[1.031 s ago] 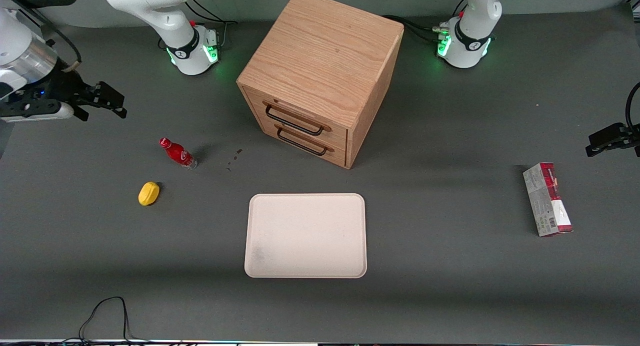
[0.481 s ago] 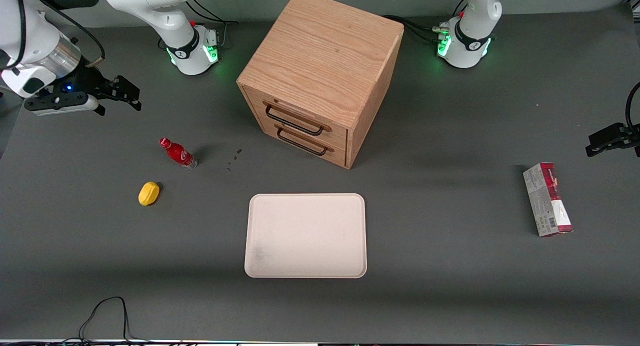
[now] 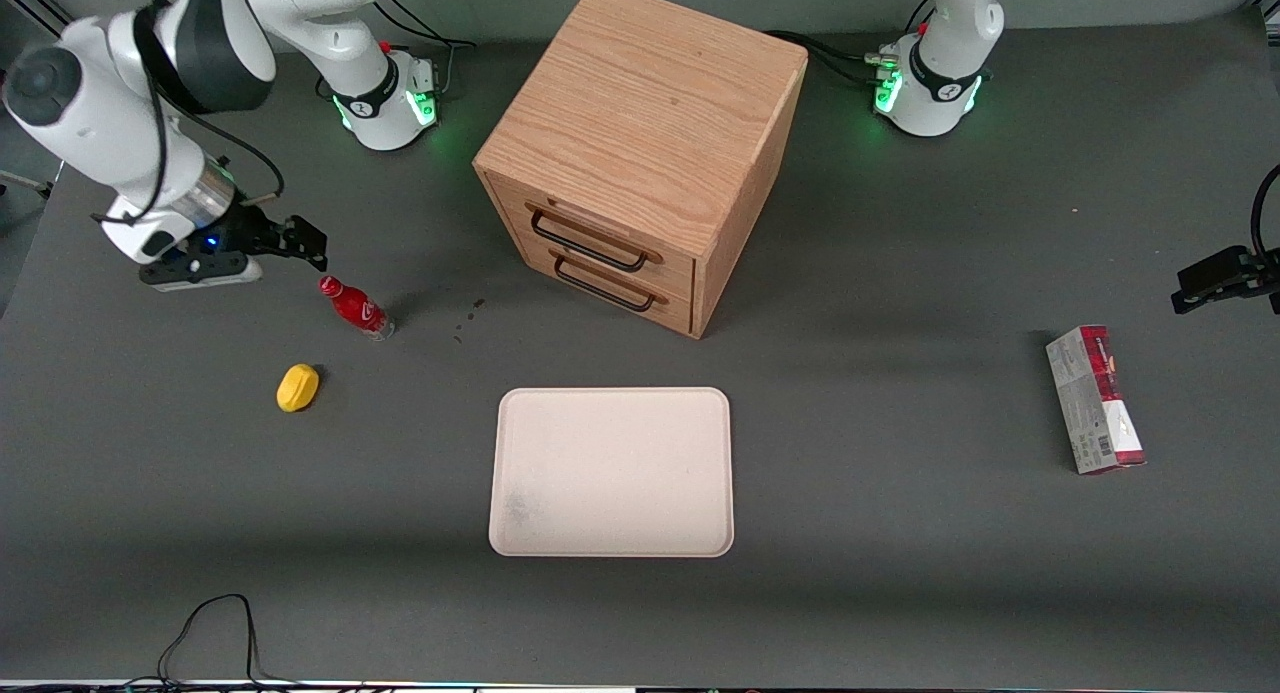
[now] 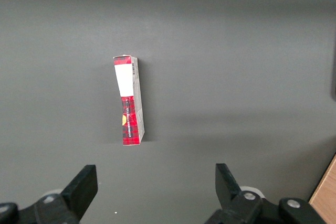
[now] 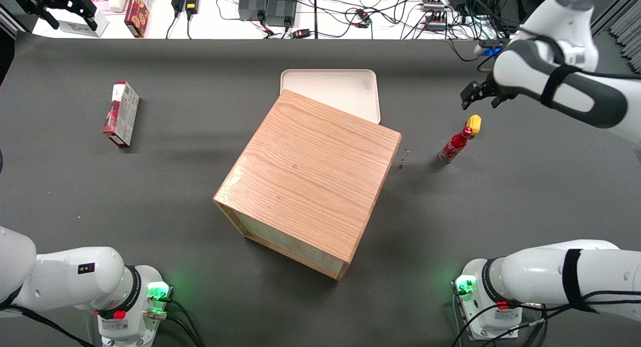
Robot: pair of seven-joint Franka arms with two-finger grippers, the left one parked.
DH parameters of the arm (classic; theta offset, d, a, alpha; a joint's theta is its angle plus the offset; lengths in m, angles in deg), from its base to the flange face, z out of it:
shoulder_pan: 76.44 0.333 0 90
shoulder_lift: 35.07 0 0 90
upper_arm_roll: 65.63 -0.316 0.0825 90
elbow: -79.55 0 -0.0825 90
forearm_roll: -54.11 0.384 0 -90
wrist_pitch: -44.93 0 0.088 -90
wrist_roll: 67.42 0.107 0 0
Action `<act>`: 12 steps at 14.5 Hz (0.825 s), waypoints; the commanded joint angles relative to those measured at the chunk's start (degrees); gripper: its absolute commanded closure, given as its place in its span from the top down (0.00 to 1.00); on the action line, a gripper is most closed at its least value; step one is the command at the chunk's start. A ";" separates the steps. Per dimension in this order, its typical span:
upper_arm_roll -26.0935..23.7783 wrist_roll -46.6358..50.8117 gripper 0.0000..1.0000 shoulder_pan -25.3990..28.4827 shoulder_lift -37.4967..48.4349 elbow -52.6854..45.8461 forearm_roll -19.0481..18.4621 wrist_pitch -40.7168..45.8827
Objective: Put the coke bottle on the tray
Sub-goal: 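Move the open right gripper down over the red Coca-Cola bottle, then close the right gripper around the bottle's neck and lift it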
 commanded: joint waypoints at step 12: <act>0.71 -1.28 1.00 0.63 -5.44 8.94 -0.16 -12.92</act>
